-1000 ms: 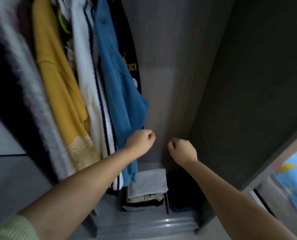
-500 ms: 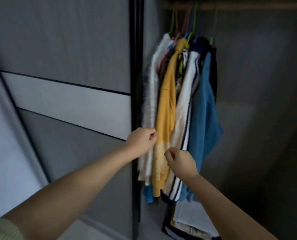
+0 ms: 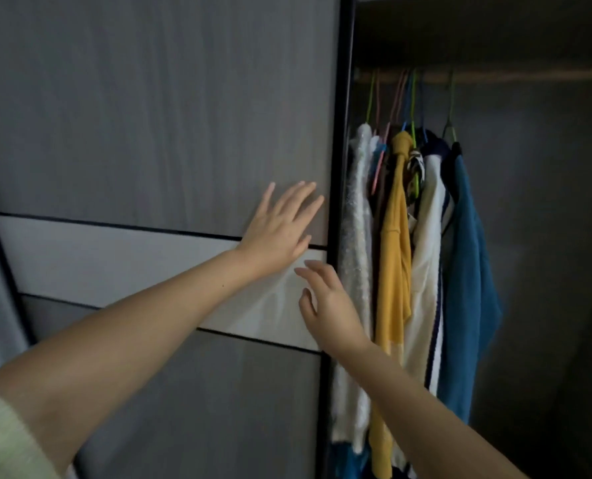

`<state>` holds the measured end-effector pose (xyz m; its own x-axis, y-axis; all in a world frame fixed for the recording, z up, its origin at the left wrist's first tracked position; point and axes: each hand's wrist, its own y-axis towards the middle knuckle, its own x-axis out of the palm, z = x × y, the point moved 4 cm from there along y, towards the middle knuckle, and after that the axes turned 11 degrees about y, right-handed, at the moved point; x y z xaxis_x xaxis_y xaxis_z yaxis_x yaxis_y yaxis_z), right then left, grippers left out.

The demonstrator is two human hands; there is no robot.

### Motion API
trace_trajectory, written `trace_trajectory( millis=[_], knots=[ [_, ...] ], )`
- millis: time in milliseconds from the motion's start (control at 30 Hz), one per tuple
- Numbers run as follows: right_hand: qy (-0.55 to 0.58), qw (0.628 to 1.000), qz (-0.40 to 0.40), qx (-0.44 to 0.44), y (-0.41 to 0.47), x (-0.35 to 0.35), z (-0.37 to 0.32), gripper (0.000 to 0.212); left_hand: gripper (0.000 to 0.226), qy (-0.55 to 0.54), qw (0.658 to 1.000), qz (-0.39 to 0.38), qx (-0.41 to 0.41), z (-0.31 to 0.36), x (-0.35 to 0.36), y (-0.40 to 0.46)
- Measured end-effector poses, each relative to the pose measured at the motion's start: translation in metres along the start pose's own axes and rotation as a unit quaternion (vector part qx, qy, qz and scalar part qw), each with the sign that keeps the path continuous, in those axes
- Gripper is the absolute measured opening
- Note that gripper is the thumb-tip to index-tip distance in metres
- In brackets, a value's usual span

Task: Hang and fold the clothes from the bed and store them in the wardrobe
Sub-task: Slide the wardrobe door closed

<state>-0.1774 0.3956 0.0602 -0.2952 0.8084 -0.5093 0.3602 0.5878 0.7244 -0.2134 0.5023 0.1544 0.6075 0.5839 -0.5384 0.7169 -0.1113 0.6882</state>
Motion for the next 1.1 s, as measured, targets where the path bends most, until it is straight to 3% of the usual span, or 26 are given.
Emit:
trace_trajectory(
  millis=[100,233,400,633,1100],
  knots=[
    [-0.062,0.997,0.041,-0.033,0.014,0.039,-0.006,0.054,0.081,0.046,0.996,0.030,0.063,-0.028,0.014,0.007],
    [-0.256,0.965,0.046,-0.029,0.023,0.077,0.007,0.071,0.091,0.092,0.989,0.074,0.094,-0.058,0.028,0.020],
    [-0.365,0.925,0.093,-0.055,0.022,0.084,0.035,0.060,0.098,0.106,0.978,0.140,0.112,-0.060,0.042,0.025],
    [-0.385,0.908,0.139,-0.083,0.023,0.086,0.054,0.062,0.094,0.100,0.968,0.202,0.111,-0.055,0.053,0.032],
    [-0.429,0.889,0.143,-0.075,-0.002,0.028,0.072,0.063,0.097,0.111,0.967,0.202,0.107,0.003,0.023,0.056]
  ],
)
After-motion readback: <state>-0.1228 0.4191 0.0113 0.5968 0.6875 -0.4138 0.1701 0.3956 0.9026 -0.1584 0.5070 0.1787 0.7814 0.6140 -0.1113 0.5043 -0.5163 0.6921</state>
